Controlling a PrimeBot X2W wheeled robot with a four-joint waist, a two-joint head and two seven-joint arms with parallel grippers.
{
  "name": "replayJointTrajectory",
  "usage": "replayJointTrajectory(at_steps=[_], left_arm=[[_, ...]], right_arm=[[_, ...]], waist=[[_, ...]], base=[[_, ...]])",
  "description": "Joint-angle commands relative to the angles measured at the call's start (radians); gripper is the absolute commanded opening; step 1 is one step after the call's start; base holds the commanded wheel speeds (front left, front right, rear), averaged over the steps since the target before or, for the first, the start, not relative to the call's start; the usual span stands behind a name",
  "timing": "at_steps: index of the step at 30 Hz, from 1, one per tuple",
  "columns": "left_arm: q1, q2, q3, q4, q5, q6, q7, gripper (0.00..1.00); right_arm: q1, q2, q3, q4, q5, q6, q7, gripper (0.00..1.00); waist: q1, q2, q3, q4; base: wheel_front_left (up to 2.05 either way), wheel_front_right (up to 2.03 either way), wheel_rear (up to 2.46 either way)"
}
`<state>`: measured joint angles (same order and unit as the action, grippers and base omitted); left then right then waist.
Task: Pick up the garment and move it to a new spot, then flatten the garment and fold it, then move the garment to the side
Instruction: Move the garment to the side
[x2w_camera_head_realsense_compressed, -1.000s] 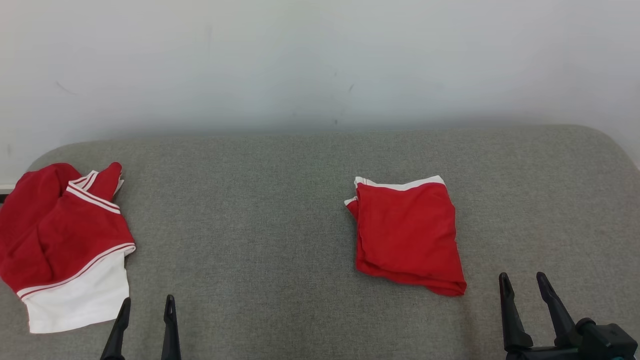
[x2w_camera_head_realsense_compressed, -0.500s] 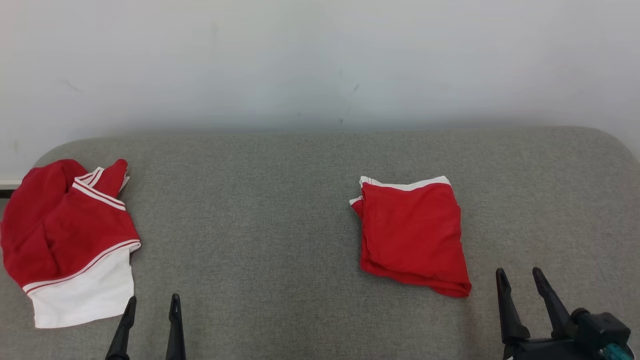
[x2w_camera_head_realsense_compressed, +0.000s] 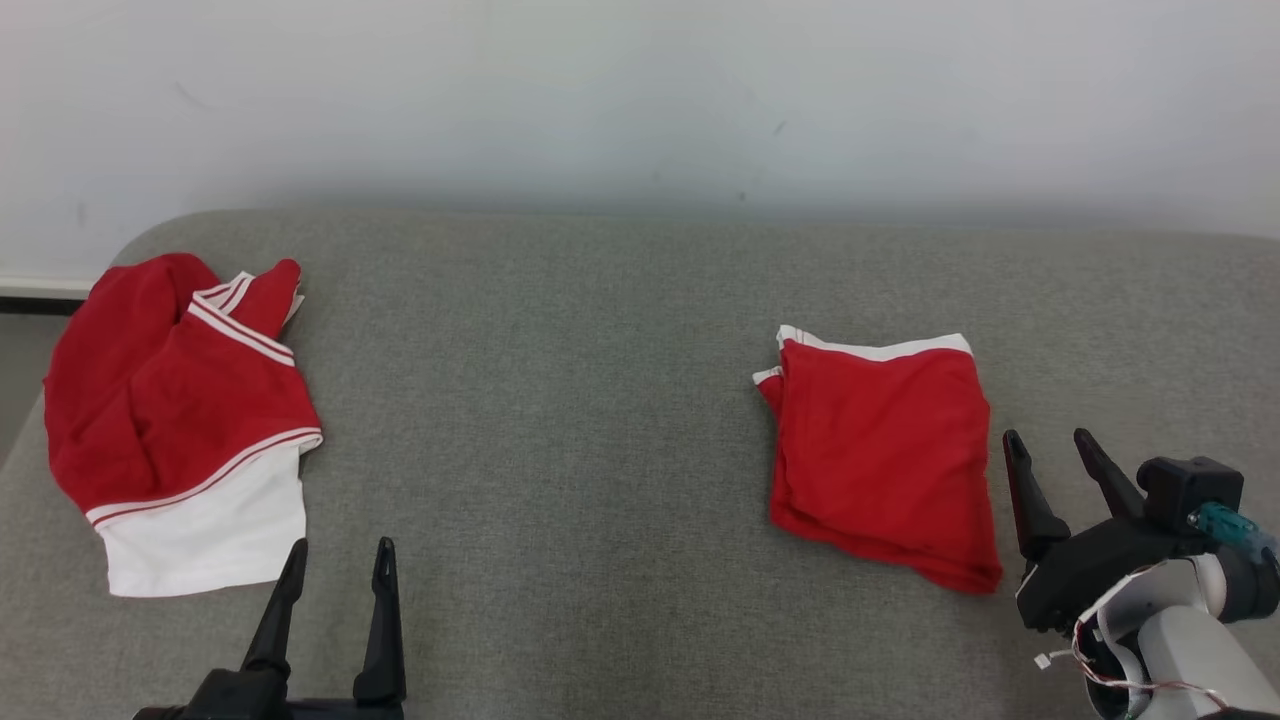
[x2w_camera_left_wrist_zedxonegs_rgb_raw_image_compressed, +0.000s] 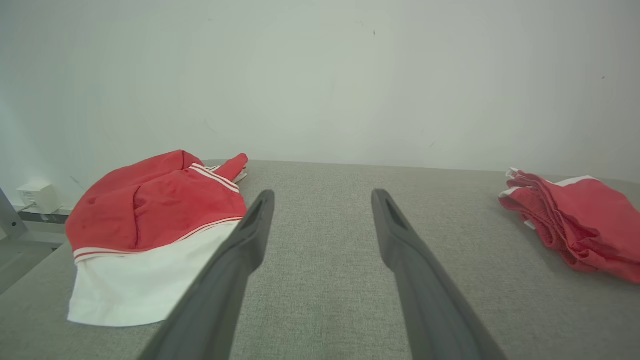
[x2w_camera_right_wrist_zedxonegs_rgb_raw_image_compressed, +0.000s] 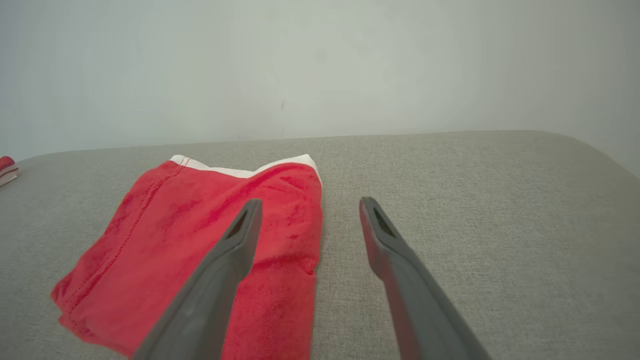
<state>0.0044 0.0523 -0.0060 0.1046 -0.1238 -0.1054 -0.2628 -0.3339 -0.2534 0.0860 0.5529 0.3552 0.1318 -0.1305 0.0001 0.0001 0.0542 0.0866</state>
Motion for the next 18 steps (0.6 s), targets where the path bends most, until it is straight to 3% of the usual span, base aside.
replayJointTrajectory(at_steps=[1,10,18], left_arm=[[-0.015,-0.001,-0.007,-0.002,-0.01,0.005,-0.003,1.0],[-0.074,-0.002,-0.043,0.011,-0.035,0.016,-0.003,1.0],[-0.089,-0.002,-0.042,0.017,-0.043,0.026,-0.003,1.0]], right_arm=[[-0.023,-0.005,0.008,0.023,0.002,-0.002,0.01,1.0],[-0.192,-0.035,0.058,0.274,0.02,-0.002,0.042,1.0],[-0.233,-0.023,0.128,0.435,0.063,-0.002,0.072,1.0]], waist=[[-0.0001,-0.0001,0.035,0.034],[-0.0001,-0.0001,0.103,0.094],[-0.0001,-0.0001,0.122,0.096]], base=[[0.0,0.0,0.0],[0.0,0.0,0.0],[0.0,0.0,0.0]])
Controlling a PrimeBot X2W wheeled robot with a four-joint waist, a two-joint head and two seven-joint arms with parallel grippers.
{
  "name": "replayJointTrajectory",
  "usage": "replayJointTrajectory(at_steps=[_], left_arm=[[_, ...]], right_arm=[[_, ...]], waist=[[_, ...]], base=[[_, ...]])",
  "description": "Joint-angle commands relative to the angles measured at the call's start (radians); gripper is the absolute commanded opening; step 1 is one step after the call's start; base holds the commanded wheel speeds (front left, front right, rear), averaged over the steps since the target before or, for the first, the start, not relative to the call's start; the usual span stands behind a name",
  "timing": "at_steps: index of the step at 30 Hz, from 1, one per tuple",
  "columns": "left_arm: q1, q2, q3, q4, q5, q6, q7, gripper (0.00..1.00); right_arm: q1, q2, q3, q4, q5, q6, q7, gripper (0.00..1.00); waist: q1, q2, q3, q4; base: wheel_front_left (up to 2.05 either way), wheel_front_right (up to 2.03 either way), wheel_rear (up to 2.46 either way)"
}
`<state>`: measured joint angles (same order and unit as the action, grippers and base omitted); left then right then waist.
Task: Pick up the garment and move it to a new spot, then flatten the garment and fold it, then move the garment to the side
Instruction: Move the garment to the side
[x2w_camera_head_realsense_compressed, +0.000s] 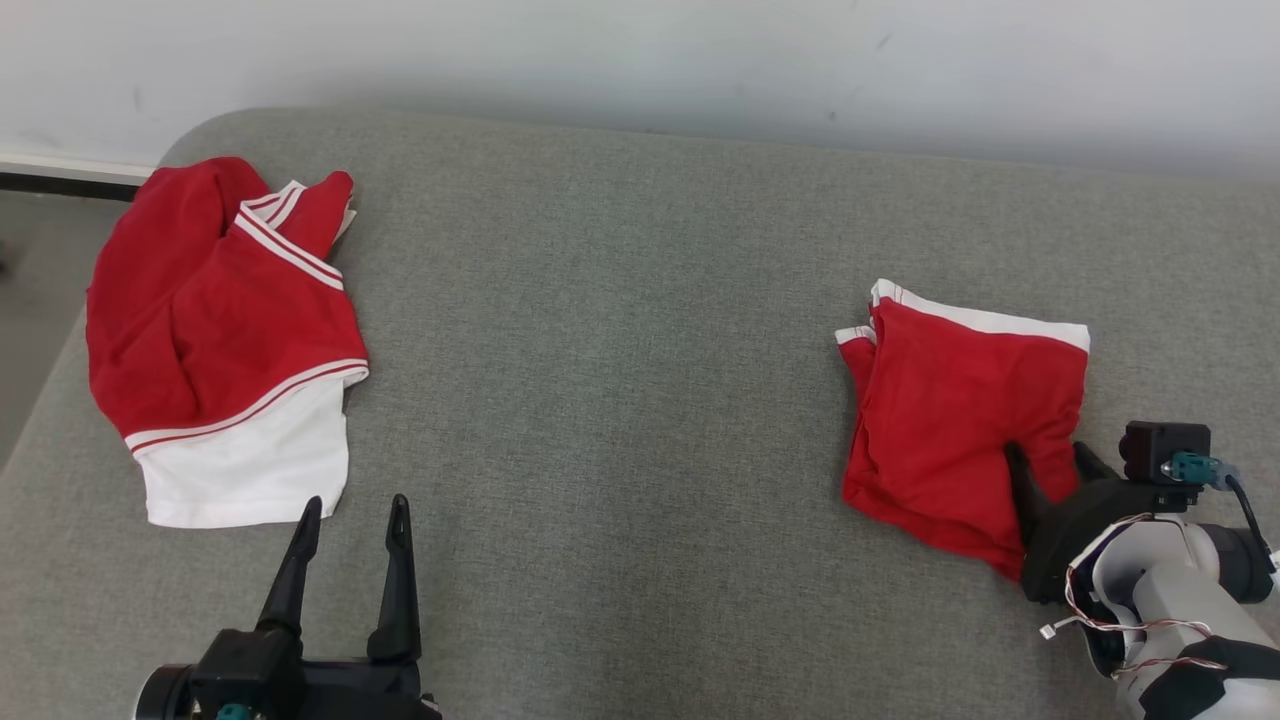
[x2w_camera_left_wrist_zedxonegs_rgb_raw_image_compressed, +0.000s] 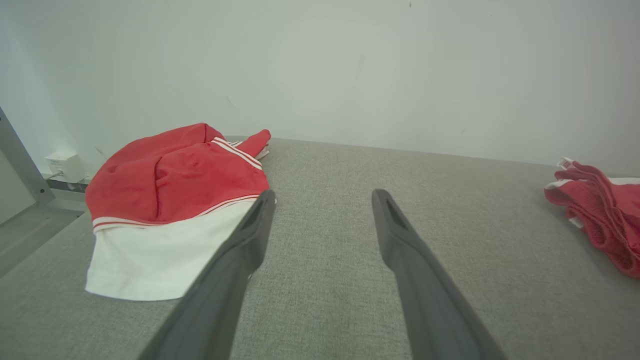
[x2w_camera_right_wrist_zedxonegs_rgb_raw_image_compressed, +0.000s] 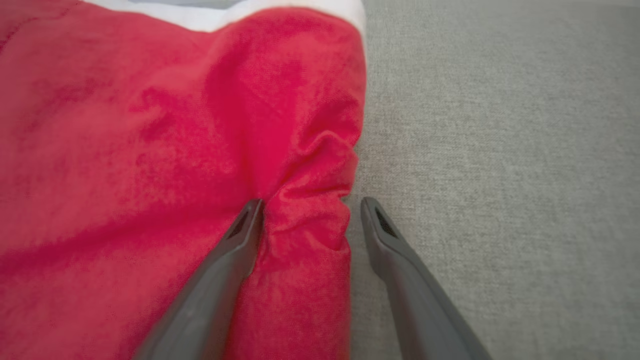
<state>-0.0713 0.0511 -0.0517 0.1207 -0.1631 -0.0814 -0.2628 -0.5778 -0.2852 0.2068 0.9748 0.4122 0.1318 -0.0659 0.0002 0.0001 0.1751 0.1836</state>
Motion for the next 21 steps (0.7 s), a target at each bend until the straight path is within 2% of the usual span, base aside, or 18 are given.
replayJointTrajectory(at_steps=[1,2,4,12,14,18,19,21], left_arm=[[-0.013,-0.001,0.004,0.001,-0.003,0.002,-0.003,1.0],[-0.013,-0.001,0.006,0.002,-0.003,0.003,-0.003,1.0],[-0.014,-0.001,0.007,0.004,-0.003,0.005,-0.003,1.0],[-0.047,-0.001,-0.007,-0.013,0.0,-0.001,-0.003,1.0],[-0.056,-0.001,-0.008,-0.023,0.001,0.004,-0.003,1.0],[-0.094,0.0,-0.014,-0.05,0.017,0.005,-0.003,1.0],[-0.113,0.0,-0.009,-0.065,0.026,0.008,-0.003,1.0],[-0.137,0.0,-0.004,-0.071,0.036,0.006,-0.003,1.0]], right_arm=[[0.013,0.014,0.019,0.026,0.013,-0.002,0.02,0.87],[0.013,0.017,0.031,0.036,0.02,-0.002,0.027,0.43],[0.008,0.018,0.049,0.043,0.036,-0.002,0.023,0.0],[-0.111,-0.048,0.15,0.005,0.042,-0.003,0.024,0.0],[-0.159,-0.072,0.208,-0.018,0.03,-0.002,0.049,0.0],[-0.265,-0.146,0.317,-0.072,0.037,-0.003,0.101,0.0],[-0.32,-0.19,0.365,-0.101,0.048,-0.003,0.122,0.0],[-0.363,-0.238,0.405,-0.12,0.064,-0.003,0.137,0.0]], waist=[[-0.0002,-0.0001,0.001,-0.005],[-0.0002,-0.0001,0.001,-0.009],[-0.0002,-0.0001,0.002,-0.019],[-0.0002,-0.0001,0.052,-0.064],[-0.0002,-0.0001,0.086,-0.091],[-0.0002,-0.0001,0.171,-0.151],[-0.0002,-0.0001,0.218,-0.182],[-0.0002,-0.0001,0.262,-0.206]], base=[[0.0,0.0,0.0],[0.0,0.0,0.0],[0.0,0.0,0.0],[0.0,0.0,0.0],[0.0,0.0,0.0],[0.0,0.0,0.0],[0.0,0.0,0.0],[0.0,0.0,0.0]])
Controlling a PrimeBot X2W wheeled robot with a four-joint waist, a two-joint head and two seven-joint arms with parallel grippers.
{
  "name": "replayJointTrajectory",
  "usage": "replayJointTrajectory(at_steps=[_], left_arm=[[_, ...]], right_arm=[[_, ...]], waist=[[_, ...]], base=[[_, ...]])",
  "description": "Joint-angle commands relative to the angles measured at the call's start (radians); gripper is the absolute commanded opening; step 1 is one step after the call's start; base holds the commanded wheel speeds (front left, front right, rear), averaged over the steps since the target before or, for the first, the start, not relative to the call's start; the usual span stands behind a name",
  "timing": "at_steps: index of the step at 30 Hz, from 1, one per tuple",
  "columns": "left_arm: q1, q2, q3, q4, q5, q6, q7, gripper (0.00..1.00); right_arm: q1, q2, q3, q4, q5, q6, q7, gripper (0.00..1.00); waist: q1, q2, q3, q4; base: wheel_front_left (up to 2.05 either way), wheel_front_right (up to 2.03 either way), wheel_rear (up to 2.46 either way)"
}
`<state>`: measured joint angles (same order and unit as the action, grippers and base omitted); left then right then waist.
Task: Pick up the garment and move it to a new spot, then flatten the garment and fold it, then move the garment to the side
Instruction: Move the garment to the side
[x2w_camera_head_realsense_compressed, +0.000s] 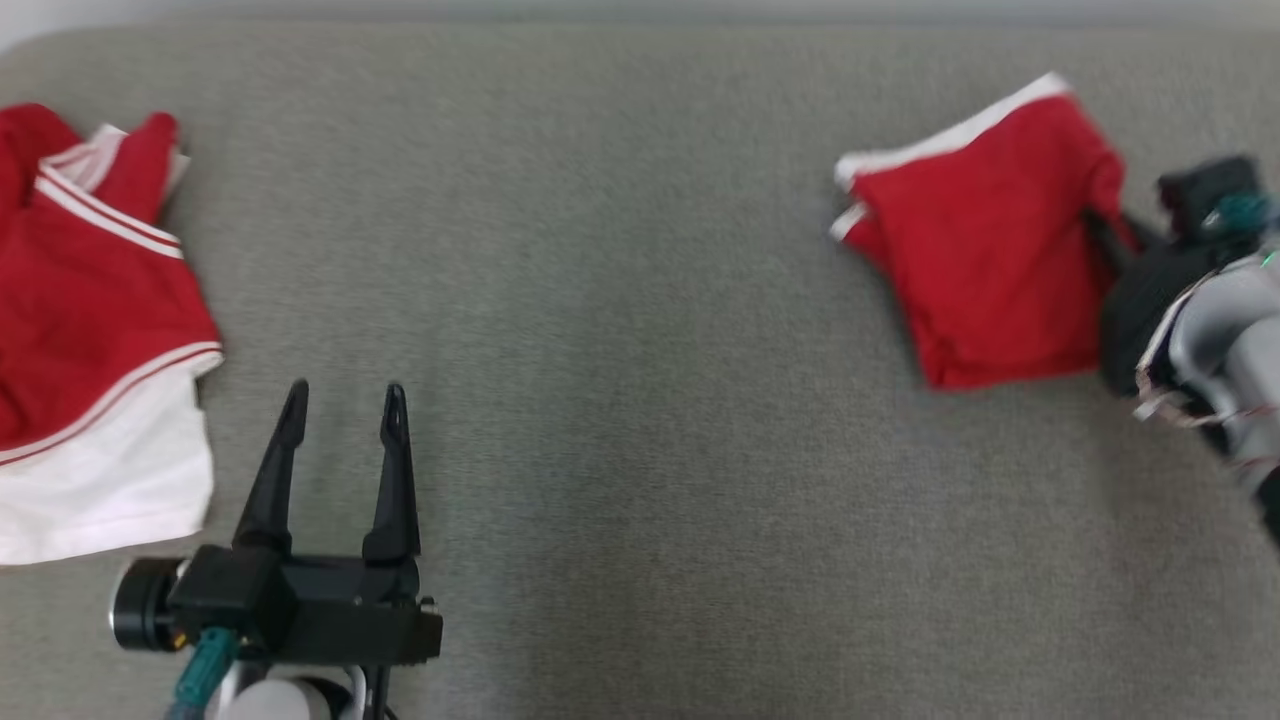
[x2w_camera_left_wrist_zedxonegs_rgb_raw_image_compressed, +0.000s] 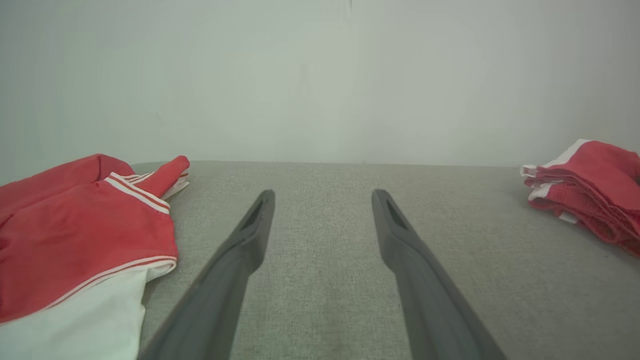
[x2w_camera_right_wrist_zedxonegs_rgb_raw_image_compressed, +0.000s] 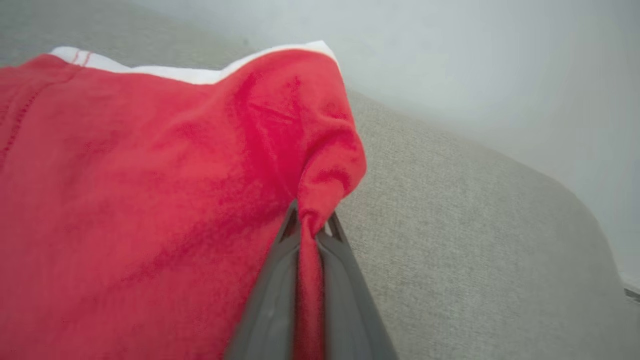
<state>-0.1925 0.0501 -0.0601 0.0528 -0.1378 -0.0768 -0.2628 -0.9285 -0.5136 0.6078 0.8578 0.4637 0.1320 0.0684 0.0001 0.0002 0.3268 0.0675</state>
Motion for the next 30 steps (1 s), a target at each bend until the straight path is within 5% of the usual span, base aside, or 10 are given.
replayJointTrajectory(at_steps=[1,14,30], left_arm=[[-0.03,0.002,0.008,-0.007,0.014,0.0,-0.003,1.0],[-0.1,0.056,0.029,-0.064,0.076,-0.016,-0.003,1.0],[-0.08,0.067,0.023,-0.111,0.086,-0.017,-0.002,1.0]], right_arm=[[-0.032,-0.031,0.017,-0.011,0.022,-0.003,0.008,0.0],[-0.171,-0.25,0.077,-0.023,0.14,-0.003,-0.028,0.0],[-0.298,-0.371,0.12,-0.012,0.127,-0.003,-0.031,0.0]], waist=[[-0.0001,-0.0002,0.129,-0.101],[-0.0001,-0.0002,0.28,-0.235],[-0.0001,-0.0002,0.313,-0.229]], base=[[0.0,0.0,0.0],[0.0,0.0,0.0],[0.0,0.0,0.0]])
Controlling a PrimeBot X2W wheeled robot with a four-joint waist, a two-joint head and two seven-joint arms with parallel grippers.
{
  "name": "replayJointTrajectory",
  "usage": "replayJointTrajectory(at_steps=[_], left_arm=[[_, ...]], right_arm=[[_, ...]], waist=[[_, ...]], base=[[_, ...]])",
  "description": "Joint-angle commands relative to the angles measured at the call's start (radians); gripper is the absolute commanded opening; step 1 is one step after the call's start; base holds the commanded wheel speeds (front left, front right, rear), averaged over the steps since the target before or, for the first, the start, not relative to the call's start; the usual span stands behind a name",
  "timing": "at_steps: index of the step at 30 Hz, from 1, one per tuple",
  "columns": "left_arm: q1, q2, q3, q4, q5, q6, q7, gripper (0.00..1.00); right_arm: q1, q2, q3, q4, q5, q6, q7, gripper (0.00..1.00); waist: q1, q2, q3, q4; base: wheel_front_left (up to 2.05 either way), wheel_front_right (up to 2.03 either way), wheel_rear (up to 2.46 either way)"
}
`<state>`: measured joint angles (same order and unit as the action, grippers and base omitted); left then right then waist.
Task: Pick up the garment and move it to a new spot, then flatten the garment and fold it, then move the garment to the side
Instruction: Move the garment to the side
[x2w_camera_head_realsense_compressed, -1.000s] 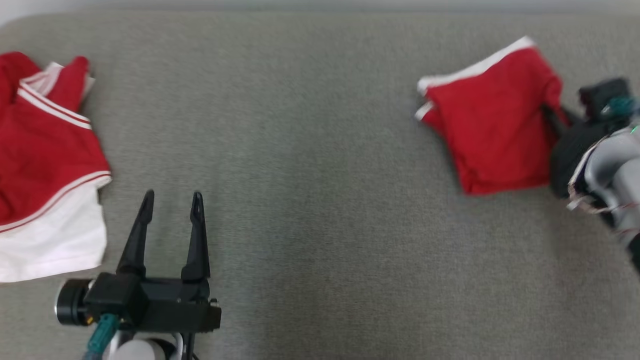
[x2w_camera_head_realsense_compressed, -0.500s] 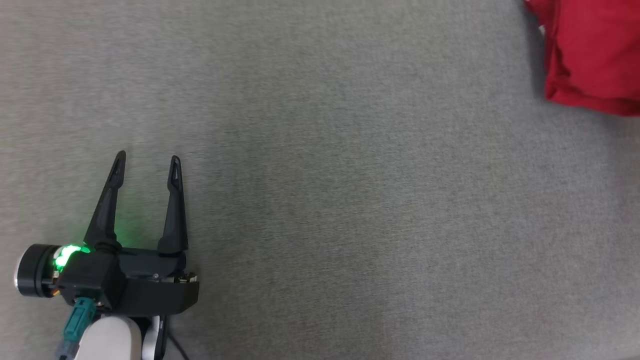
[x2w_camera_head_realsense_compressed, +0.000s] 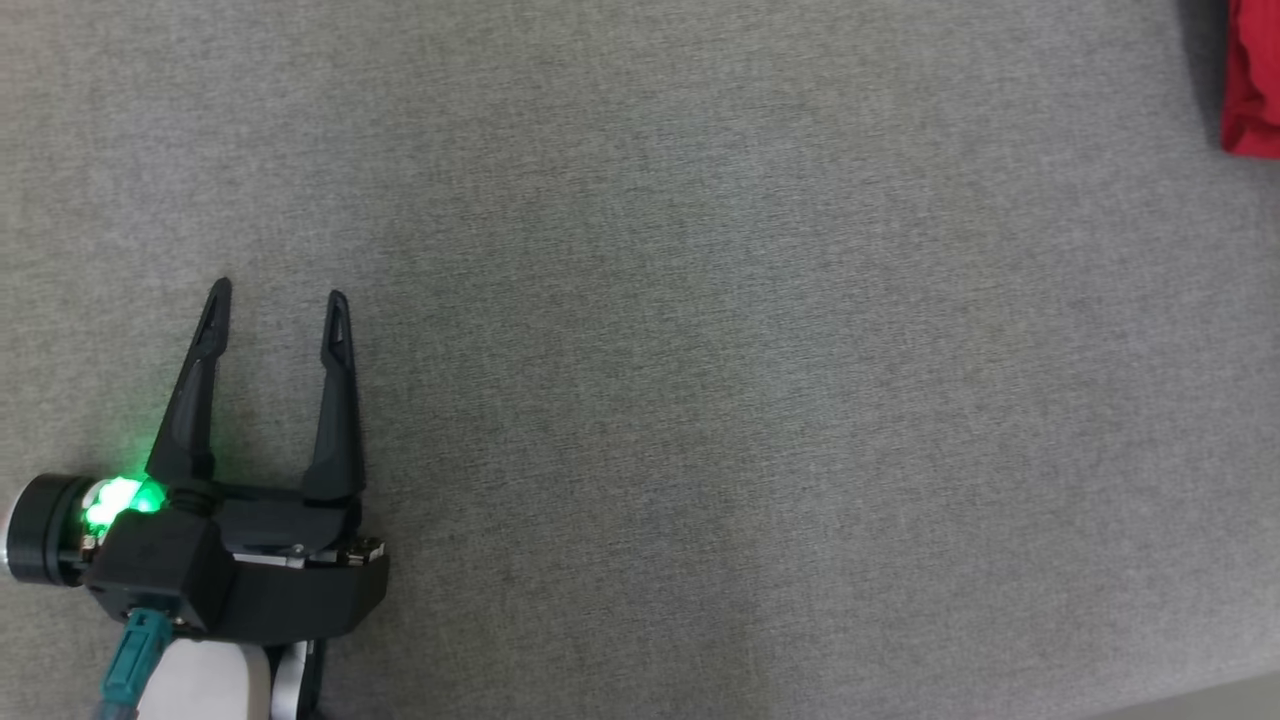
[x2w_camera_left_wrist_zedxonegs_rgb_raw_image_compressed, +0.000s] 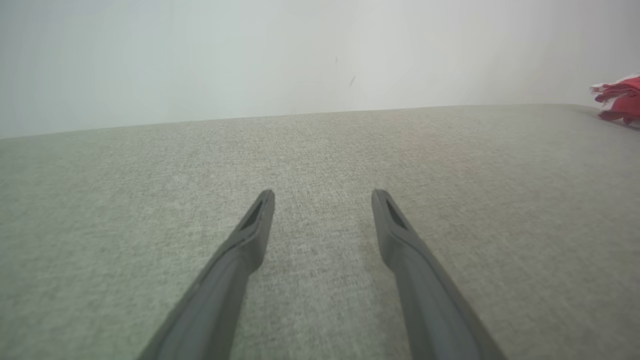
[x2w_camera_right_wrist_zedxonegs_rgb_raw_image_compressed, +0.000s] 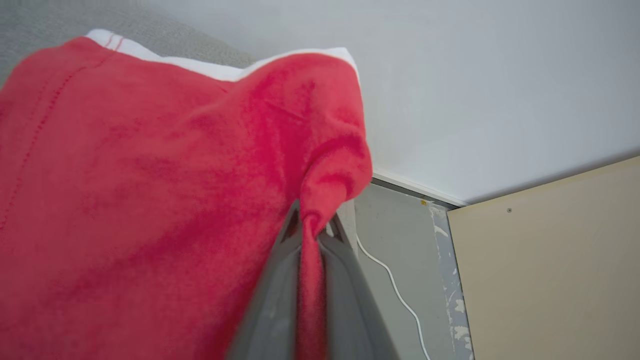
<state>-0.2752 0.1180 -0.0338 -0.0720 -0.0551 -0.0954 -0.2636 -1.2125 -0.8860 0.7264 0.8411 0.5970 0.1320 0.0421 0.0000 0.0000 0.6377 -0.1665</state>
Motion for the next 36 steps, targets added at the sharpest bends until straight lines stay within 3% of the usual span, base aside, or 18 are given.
replayJointTrajectory(at_steps=[1,4,5,6,7,10,15,21,28,36], left_arm=[[0.005,-0.002,-0.004,0.011,0.004,0.003,-0.002,1.0],[0.01,-0.003,-0.006,0.008,0.004,0.004,-0.002,1.0],[0.012,-0.004,-0.006,0.008,0.003,0.005,-0.001,1.0],[0.014,-0.005,-0.007,0.007,0.003,0.006,-0.001,1.0],[0.016,-0.006,-0.007,0.007,0.002,0.007,-0.002,1.0],[0.017,-0.01,-0.007,0.015,-0.004,0.007,-0.002,1.0],[0.036,-0.024,-0.005,0.026,-0.018,0.015,-0.002,1.0],[0.093,-0.036,0.022,0.036,-0.036,0.025,-0.002,1.0],[0.176,-0.046,0.063,0.045,-0.065,0.038,-0.002,1.0],[0.227,-0.053,0.084,0.099,-0.083,0.027,-0.002,1.0]], right_arm=[[-0.018,0.002,0.006,0.011,-0.015,-0.003,-0.003,0.0],[-0.029,0.007,0.011,0.031,-0.015,-0.003,0.002,0.0],[-0.039,0.008,0.012,0.04,-0.023,-0.003,-0.003,0.31],[-0.048,0.007,0.014,0.052,-0.036,-0.003,-0.009,0.88],[-0.054,0.01,0.013,0.068,-0.045,-0.003,-0.016,1.0],[-0.082,0.008,-0.007,0.118,-0.09,-0.003,-0.072,1.0],[-0.086,0.06,-0.089,0.201,-0.084,-0.003,-0.182,1.0],[-0.034,0.135,-0.134,0.186,-0.082,-0.003,-0.29,1.0],[0.144,0.247,-0.262,0.038,-0.054,-0.003,-0.308,1.0],[0.506,0.396,-0.499,-0.207,-0.154,-0.003,-0.308,1.0]], waist=[[0.0,0.0,0.002,0.008],[0.0,0.0,0.003,0.013],[0.0,0.0,0.003,0.016],[0.0,0.0,0.003,0.018],[0.0,0.0,0.001,0.02],[0.0,0.0,-0.012,0.028],[0.0,0.0,-0.088,0.047],[0.0,0.0,-0.227,0.075],[0.0,0.0,-0.358,0.117],[0.0,0.0,-0.481,0.176]], base=[[0.0,0.0,0.0],[0.0,0.0,0.0],[0.0,0.0,0.0],[0.0,0.0,0.0],[0.0,0.0,0.0],[0.0,0.0,0.0],[0.0,0.0,0.0],[0.0,0.0,0.0],[0.0,0.0,0.0],[0.0,0.0,0.0]])
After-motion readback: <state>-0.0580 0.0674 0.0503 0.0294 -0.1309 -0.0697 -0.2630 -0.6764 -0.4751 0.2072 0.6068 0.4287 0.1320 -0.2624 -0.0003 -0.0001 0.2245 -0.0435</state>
